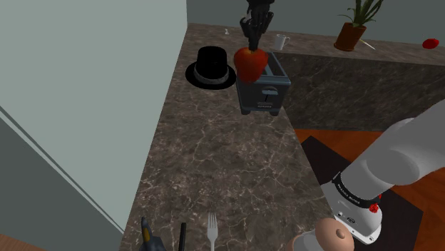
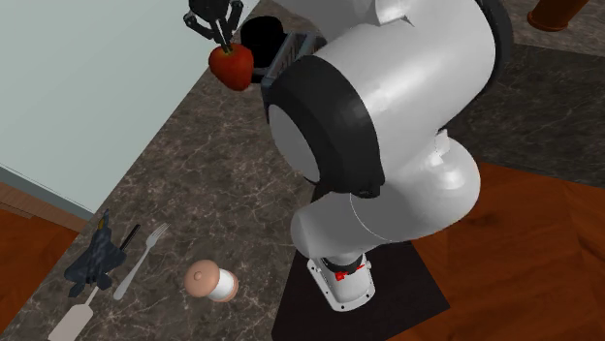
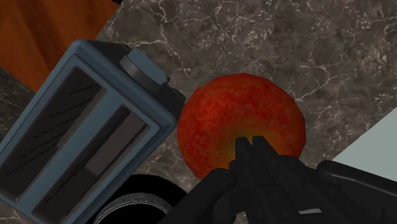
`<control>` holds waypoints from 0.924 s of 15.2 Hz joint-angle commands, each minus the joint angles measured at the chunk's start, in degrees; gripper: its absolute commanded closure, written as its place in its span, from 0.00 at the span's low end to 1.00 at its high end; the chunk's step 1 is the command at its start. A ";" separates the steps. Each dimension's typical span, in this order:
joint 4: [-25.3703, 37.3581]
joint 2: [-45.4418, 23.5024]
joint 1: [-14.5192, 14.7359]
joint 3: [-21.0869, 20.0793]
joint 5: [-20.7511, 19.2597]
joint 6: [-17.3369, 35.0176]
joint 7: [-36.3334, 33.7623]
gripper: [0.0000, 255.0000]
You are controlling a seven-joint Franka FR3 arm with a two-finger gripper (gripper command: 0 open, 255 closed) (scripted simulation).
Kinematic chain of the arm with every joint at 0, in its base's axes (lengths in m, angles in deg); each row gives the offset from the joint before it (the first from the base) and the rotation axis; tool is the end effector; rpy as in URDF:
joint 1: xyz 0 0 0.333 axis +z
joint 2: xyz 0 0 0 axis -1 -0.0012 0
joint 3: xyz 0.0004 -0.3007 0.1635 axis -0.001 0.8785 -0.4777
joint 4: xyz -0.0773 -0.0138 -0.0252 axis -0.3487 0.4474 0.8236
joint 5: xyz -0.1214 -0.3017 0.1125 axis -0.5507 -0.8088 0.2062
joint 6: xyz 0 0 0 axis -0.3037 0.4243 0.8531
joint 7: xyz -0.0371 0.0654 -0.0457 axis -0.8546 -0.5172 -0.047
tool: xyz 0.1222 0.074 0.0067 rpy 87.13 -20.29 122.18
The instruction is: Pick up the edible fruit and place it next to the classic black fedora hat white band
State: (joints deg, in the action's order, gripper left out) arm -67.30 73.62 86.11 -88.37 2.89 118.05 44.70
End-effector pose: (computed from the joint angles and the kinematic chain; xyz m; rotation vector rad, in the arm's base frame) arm 0.4131 0.1253 0.6099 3.0532 0.2001 -0.0365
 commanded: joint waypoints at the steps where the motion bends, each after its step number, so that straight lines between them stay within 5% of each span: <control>1: 5.06 -5.15 -0.28 -0.54 -1.54 -0.15 -0.57 1.00; 10: 36.01 -30.33 2.53 -1.57 -10.04 -7.50 -2.53 1.00; 13: 55.17 -42.78 6.41 -0.81 -13.96 -14.44 -1.91 1.00; 14: 67.42 -49.88 9.25 0.09 -15.89 -19.38 -0.88 1.00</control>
State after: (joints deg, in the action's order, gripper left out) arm -10.38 29.87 93.06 -88.84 -11.25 103.01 43.26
